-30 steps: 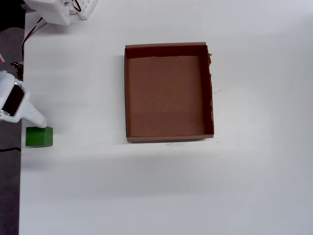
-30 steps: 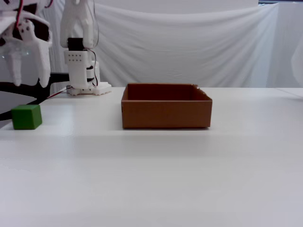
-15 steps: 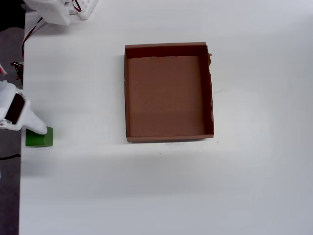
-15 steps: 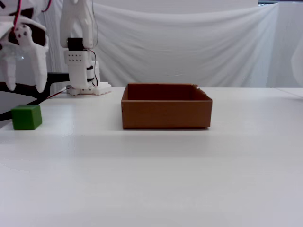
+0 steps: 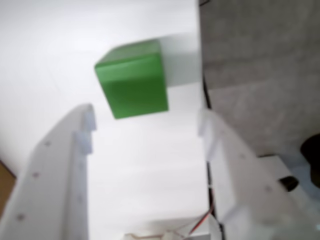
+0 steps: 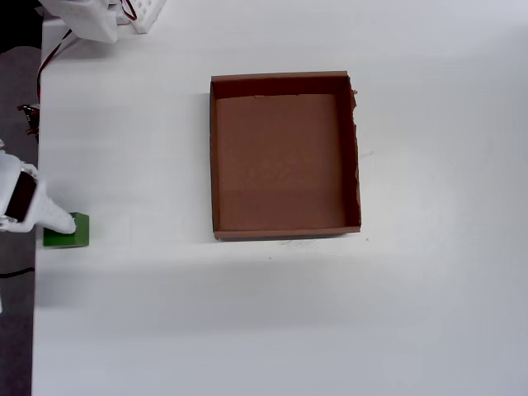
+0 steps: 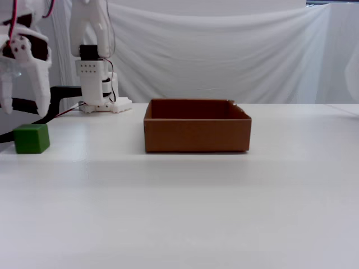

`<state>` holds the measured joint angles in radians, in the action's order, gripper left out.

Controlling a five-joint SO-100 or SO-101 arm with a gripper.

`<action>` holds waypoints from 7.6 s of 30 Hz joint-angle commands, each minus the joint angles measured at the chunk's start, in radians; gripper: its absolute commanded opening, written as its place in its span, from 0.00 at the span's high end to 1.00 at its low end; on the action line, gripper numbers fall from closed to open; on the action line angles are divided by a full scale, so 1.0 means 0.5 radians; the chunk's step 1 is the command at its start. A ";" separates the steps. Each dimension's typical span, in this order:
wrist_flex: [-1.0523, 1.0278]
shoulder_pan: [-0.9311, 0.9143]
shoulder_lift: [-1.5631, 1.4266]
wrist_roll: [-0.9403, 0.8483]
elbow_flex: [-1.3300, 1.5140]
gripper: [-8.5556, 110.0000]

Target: Grasp a green cube and put it in a box.

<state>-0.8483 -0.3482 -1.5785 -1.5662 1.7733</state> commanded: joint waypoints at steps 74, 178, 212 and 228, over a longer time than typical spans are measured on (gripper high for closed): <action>0.310 0.141 0.132 -0.021 0.114 0.80; -0.549 0.295 -2.329 1.169 1.740 0.74; -0.764 0.252 -3.212 1.267 2.399 0.74; -0.764 0.252 -3.212 1.267 2.399 0.74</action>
<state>-1.2134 -0.2163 -3.1815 -0.9419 2.9775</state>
